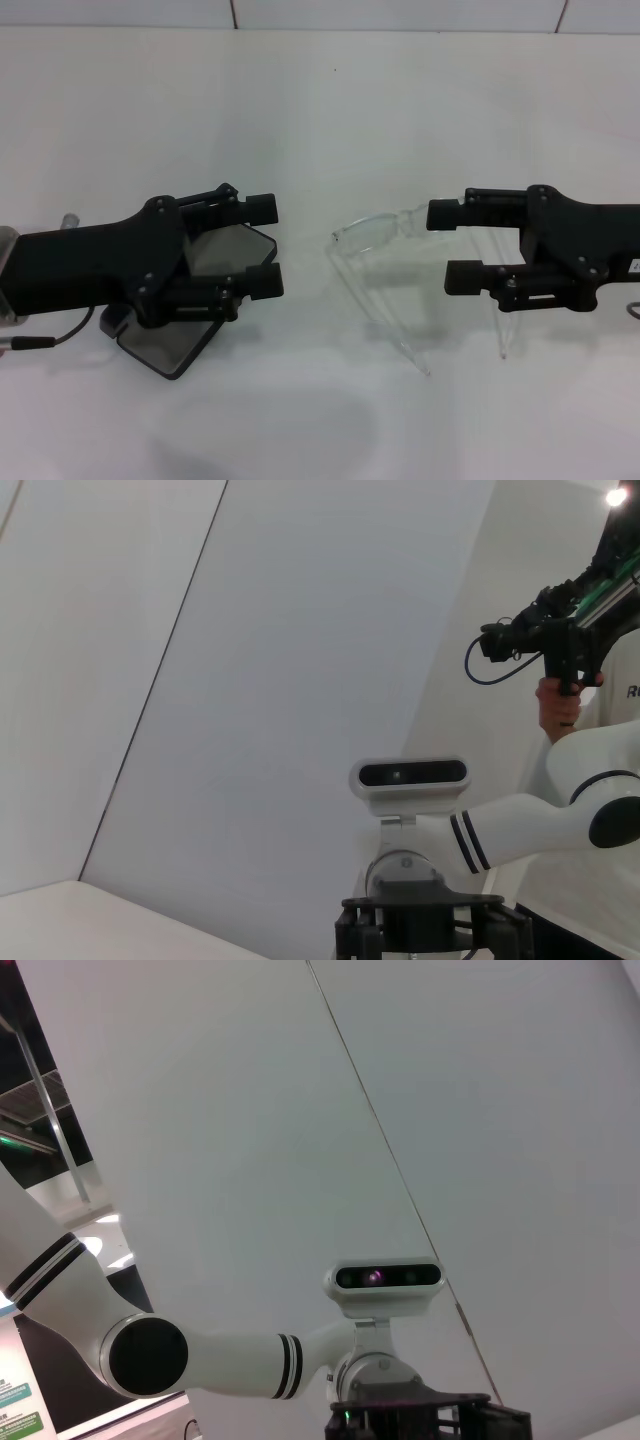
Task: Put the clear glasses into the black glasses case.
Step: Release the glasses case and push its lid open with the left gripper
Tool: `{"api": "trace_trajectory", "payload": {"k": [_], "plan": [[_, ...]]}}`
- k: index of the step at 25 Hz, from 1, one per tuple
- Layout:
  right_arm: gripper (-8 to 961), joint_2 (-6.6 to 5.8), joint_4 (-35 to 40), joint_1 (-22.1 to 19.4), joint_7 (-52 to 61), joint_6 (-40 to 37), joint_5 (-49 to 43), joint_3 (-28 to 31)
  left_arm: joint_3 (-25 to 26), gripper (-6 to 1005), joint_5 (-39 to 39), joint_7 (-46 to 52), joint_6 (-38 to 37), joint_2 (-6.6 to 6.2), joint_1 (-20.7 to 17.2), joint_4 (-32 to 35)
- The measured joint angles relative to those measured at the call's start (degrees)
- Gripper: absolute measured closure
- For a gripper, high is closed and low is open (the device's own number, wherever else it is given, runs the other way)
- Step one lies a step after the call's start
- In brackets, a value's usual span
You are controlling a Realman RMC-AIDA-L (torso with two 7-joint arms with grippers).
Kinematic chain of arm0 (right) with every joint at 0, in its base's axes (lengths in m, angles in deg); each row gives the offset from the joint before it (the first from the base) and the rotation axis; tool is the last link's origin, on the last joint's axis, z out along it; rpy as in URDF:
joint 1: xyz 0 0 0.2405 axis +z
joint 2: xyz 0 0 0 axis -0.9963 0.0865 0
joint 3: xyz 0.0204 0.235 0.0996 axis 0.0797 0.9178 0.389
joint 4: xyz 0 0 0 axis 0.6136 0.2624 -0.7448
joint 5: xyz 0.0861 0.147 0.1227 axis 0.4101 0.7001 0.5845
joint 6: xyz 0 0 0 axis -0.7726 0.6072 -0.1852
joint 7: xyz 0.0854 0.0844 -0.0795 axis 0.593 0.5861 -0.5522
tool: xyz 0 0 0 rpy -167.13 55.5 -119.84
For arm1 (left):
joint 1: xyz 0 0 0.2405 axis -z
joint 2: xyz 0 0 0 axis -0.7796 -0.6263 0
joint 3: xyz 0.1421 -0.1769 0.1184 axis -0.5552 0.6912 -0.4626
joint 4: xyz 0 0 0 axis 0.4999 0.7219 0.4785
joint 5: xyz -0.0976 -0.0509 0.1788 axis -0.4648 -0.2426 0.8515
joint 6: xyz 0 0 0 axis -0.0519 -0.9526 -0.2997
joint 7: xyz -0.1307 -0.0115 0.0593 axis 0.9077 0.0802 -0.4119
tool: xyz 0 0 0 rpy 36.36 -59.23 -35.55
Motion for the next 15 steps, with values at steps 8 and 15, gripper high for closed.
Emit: {"api": "trace_trajectory", "payload": {"k": [8, 15], "plan": [[231, 0.03, 0.0, -0.7, -0.2, -0.1, 0.0, 0.3, 0.1, 158, 0.0, 0.0, 0.0, 0.10, -0.4, 0.0], [231, 0.12, 0.0, -1.1, -0.6, -0.1, 0.0, 0.3, 0.1, 157, -0.2, 0.1, 0.0, 0.13, -0.4, 0.0]]}}
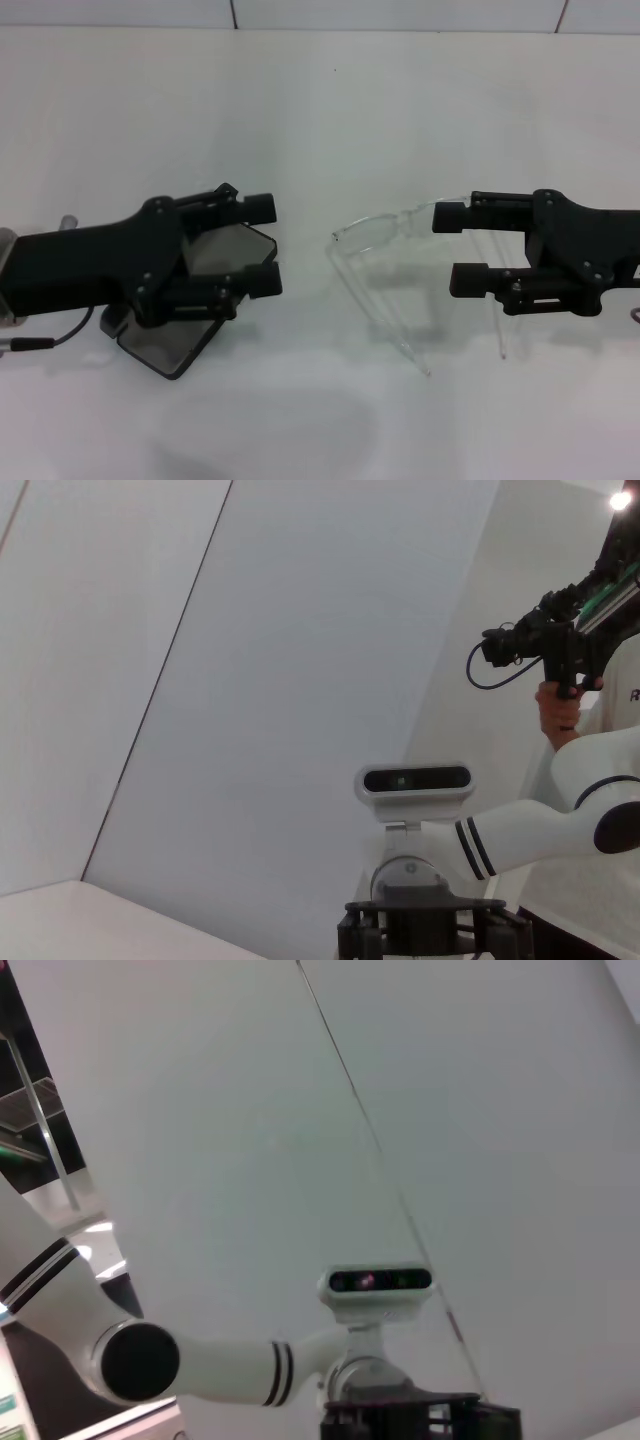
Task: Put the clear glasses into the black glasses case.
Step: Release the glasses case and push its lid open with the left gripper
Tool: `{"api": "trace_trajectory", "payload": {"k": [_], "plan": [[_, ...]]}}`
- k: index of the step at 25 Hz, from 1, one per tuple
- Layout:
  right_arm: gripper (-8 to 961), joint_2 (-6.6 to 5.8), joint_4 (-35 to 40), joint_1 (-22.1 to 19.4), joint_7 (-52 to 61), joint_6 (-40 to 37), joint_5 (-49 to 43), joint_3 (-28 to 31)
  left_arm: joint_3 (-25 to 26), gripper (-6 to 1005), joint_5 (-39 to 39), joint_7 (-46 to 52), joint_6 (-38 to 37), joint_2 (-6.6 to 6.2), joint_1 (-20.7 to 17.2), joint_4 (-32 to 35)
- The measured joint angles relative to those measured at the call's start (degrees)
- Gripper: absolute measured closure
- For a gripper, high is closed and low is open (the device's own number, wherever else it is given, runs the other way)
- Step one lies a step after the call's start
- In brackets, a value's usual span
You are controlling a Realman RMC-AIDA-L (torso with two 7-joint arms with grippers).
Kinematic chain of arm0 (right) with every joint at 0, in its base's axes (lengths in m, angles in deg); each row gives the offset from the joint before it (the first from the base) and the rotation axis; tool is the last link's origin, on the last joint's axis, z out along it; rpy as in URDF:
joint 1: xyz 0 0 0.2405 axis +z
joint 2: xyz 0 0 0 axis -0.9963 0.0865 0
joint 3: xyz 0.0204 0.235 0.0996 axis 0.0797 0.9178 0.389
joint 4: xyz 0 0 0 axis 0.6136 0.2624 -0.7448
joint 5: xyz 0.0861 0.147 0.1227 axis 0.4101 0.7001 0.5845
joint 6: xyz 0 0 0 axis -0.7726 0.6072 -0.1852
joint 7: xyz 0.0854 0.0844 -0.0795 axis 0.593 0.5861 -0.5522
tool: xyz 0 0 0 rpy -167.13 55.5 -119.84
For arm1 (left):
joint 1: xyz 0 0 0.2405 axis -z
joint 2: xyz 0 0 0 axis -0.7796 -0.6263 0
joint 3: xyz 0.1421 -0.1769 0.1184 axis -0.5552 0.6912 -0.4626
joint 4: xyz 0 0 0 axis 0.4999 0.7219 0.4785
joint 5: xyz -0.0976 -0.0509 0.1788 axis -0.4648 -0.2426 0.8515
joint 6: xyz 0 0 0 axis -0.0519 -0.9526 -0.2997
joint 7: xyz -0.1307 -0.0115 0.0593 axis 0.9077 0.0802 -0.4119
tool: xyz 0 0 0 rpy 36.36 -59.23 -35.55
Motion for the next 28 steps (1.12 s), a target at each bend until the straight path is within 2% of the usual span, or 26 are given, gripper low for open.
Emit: {"api": "trace_trajectory", "payload": {"k": [2, 5, 8, 12, 16, 19, 23, 28], "plan": [[231, -0.04, 0.0, -0.6, -0.4, 0.0, 0.0, 0.9, 0.1, 157, -1.0, 0.6, 0.0, -0.02, 0.1, 0.5], [231, -0.29, 0.0, -3.0, -1.0, -0.2, -1.3, 5.8, 0.2, 157, -3.0, 4.4, 0.3, -0.10, 0.2, 4.1], [231, -0.60, 1.1, -6.2, -1.8, -0.7, -2.3, 10.9, 1.2, 157, -3.5, 12.9, 2.8, 0.37, 0.0, 12.3], [231, -0.78, 5.8, -12.5, -1.9, -1.4, -3.1, 16.8, 1.7, 167, 0.3, 25.4, 8.3, 2.31, -1.1, 28.4], [232, 0.22, 9.8, -18.0, -2.0, -1.9, -5.0, 23.2, 1.6, 188, 10.5, 36.9, 11.9, 3.50, -1.7, 45.3], [232, 1.63, 10.2, -19.5, -2.0, -2.5, -8.7, 29.1, -0.2, 203, 18.8, 45.8, 13.3, 3.69, -1.3, 54.6], [232, 2.79, 10.2, -19.6, -2.0, -3.1, -12.2, 33.4, -6.1, 213, 29.2, 55.3, 13.6, 3.73, -0.5, 61.9], [232, 2.91, 10.2, -18.9, -1.9, -2.8, -12.9, 33.7, -15.6, 214, 40.1, 64.0, 15.3, 3.73, -0.2, 65.7]]}}
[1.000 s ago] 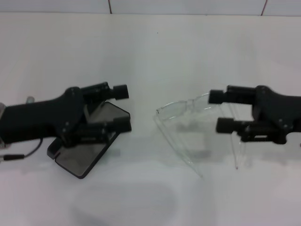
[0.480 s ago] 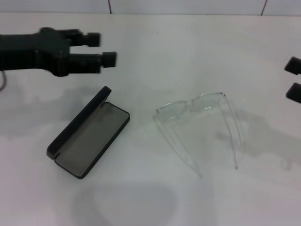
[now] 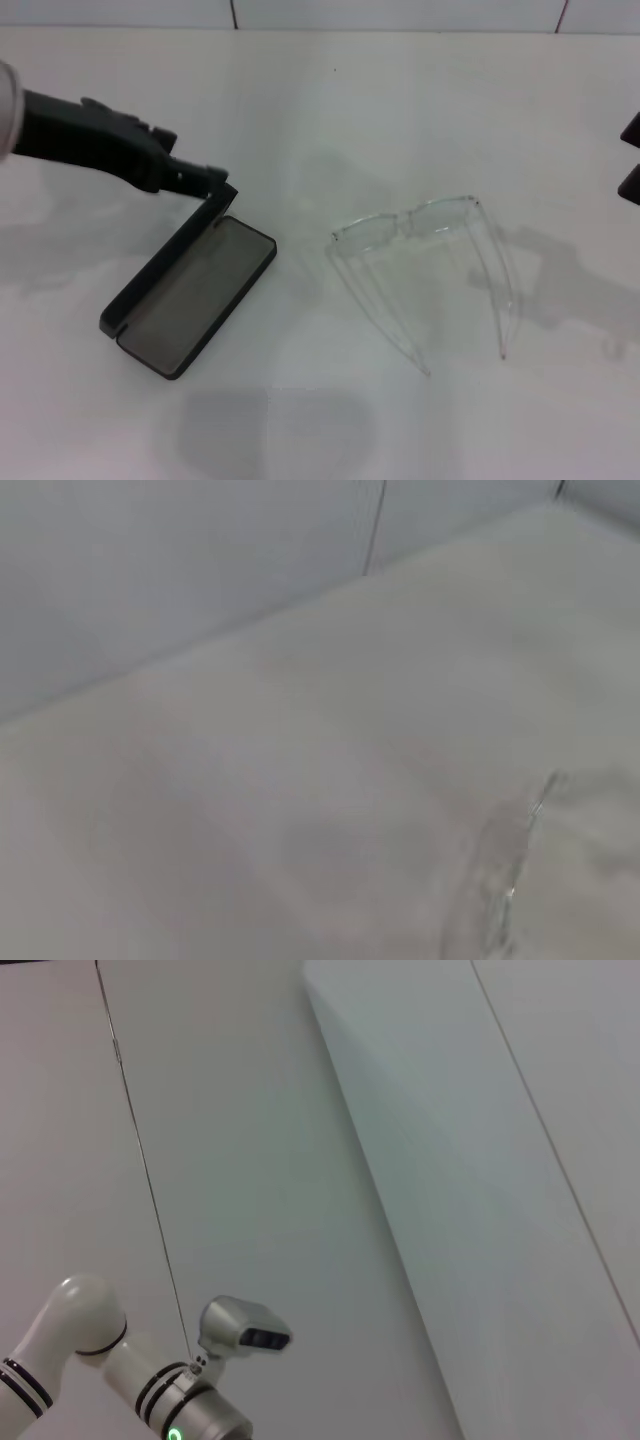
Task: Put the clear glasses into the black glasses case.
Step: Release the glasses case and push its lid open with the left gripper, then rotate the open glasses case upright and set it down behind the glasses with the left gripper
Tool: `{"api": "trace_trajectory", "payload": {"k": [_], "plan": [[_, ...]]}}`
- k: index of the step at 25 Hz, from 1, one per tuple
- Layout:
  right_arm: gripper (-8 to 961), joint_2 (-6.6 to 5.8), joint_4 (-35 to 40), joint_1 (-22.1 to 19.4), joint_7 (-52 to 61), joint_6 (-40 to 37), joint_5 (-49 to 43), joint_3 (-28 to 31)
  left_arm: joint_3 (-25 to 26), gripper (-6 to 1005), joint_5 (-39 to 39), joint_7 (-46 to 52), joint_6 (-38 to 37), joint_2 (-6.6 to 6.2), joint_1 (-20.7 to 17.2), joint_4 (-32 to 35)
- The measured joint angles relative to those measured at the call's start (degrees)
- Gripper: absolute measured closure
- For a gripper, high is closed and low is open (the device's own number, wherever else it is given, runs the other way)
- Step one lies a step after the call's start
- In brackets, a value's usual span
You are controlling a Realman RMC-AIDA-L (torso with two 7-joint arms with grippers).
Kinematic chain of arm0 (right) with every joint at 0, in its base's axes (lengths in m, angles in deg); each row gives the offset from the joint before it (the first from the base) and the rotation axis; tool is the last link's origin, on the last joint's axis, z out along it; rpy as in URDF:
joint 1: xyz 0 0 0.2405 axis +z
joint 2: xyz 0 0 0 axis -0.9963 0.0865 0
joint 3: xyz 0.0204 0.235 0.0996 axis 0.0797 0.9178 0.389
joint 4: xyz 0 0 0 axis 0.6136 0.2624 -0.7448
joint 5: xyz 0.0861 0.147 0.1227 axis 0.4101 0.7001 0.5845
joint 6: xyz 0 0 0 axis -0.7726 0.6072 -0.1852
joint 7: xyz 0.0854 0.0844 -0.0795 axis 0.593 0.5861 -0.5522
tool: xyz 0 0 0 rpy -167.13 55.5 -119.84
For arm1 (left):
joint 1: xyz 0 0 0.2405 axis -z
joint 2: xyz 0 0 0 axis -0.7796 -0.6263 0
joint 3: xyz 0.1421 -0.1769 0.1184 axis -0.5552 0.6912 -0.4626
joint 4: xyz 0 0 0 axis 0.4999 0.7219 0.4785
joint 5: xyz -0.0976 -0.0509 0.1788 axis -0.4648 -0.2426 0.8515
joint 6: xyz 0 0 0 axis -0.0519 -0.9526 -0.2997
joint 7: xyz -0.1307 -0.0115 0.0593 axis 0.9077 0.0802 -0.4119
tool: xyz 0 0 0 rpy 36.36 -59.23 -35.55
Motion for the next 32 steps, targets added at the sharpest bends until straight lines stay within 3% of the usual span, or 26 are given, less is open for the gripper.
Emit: {"api": "trace_trajectory", "payload": {"k": [8, 19, 28, 32], "plan": [[231, -0.07, -0.1, 0.7, 0.0, 1.0, -0.7, 0.1, -8.8, 220, 9.9, 5.3, 3.8, 0.06, 0.0, -2.4], [231, 0.06, -0.5, 0.6, -1.1, 1.8, -1.1, 0.3, -11.7, 279, 11.9, 5.6, 4.9, -0.07, 2.2, -11.3], [231, 0.06, -0.6, 0.6, -1.4, 2.0, -1.1, 0.3, -18.3, 346, 22.2, 10.7, 5.7, 0.03, 3.5, -13.2], [232, 0.07, -0.6, 0.5, -1.4, 2.2, -1.1, 0.3, -21.2, 477, 24.5, 11.5, 6.2, 0.05, 3.6, -13.1]]}}
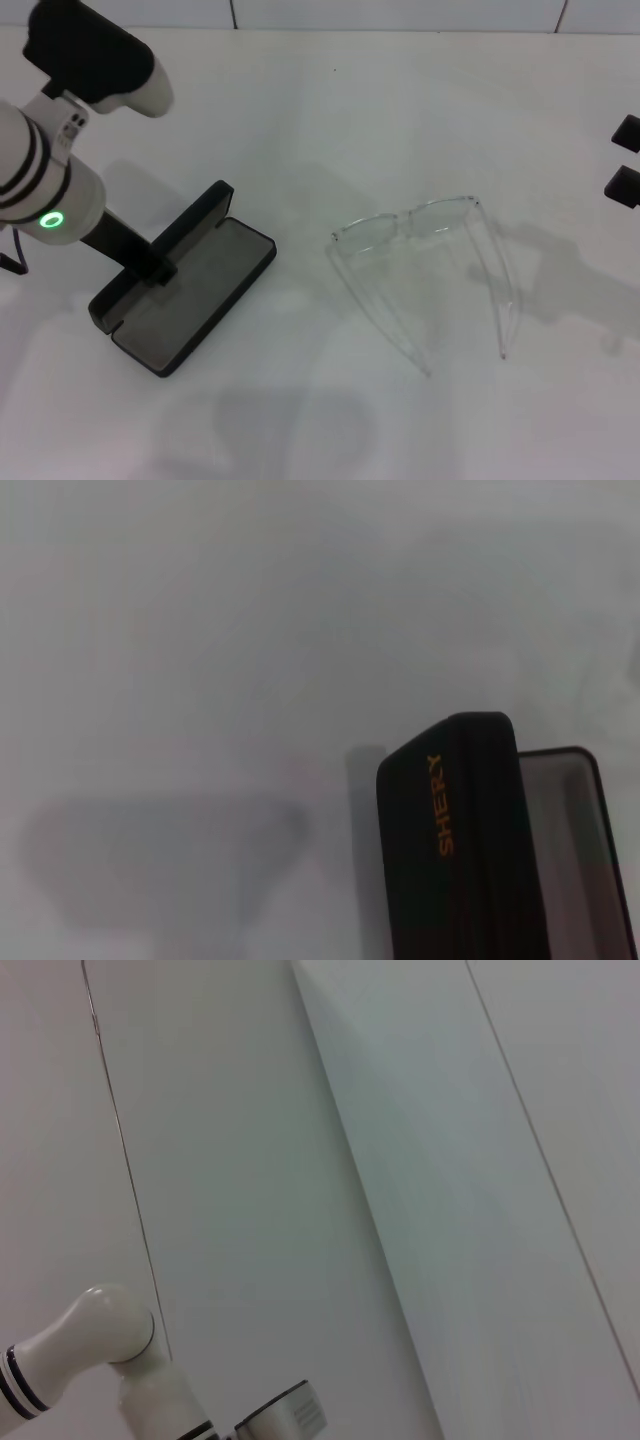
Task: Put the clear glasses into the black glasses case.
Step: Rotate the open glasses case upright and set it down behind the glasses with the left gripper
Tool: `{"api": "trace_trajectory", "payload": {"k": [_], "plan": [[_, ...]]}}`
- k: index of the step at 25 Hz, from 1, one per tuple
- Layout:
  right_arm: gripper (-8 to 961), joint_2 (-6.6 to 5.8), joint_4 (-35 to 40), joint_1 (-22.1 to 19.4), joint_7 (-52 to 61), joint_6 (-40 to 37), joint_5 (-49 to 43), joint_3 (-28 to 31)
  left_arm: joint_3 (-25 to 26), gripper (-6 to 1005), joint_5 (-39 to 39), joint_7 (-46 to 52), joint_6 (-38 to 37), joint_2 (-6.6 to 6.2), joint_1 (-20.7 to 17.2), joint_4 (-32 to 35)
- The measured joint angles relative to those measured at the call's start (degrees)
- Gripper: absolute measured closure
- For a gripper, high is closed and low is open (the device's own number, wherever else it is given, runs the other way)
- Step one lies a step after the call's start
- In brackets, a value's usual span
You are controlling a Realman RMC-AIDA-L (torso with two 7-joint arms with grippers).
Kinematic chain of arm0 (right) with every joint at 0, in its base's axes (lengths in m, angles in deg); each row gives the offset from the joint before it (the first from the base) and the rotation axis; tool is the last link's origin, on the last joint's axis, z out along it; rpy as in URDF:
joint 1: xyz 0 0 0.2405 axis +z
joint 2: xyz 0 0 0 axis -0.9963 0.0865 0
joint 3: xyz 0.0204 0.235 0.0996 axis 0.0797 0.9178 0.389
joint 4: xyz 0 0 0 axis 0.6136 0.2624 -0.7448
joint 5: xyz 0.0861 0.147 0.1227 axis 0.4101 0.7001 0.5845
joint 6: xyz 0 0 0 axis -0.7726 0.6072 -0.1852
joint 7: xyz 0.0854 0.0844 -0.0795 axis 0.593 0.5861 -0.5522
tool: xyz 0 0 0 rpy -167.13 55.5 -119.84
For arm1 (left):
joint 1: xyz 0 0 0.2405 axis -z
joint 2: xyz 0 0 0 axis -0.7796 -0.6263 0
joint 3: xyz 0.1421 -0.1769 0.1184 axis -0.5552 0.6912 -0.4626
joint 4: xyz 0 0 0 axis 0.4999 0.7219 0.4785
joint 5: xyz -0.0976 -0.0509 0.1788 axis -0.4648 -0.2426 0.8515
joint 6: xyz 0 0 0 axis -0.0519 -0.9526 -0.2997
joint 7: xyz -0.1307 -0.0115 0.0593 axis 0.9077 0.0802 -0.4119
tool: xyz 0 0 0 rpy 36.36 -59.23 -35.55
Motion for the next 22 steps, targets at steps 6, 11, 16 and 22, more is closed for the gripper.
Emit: {"api": "trace_trajectory", "payload": {"k": [6, 11, 16, 22], "plan": [[232, 0.07, 0.0, -0.5, 0.0, 0.2, 0.0, 0.0, -0.6, 729, -0.5, -0.2, 0.1, 0.04, 0.1, 1.5], [232, 0.12, 0.0, -0.8, -0.1, 0.2, 0.0, 0.1, -1.6, 846, -0.5, -0.4, 0.1, 0.06, 0.1, 3.1], [232, 0.18, 0.0, -1.5, -0.8, -0.3, 0.1, 0.6, -4.2, 862, 0.0, -0.9, 2.8, 0.06, -0.6, 9.1], [232, 1.23, 0.0, -4.3, -3.3, -4.9, 0.1, 5.7, -6.6, 881, 0.5, -5.2, 8.4, 0.03, 1.7, 11.4]]}}
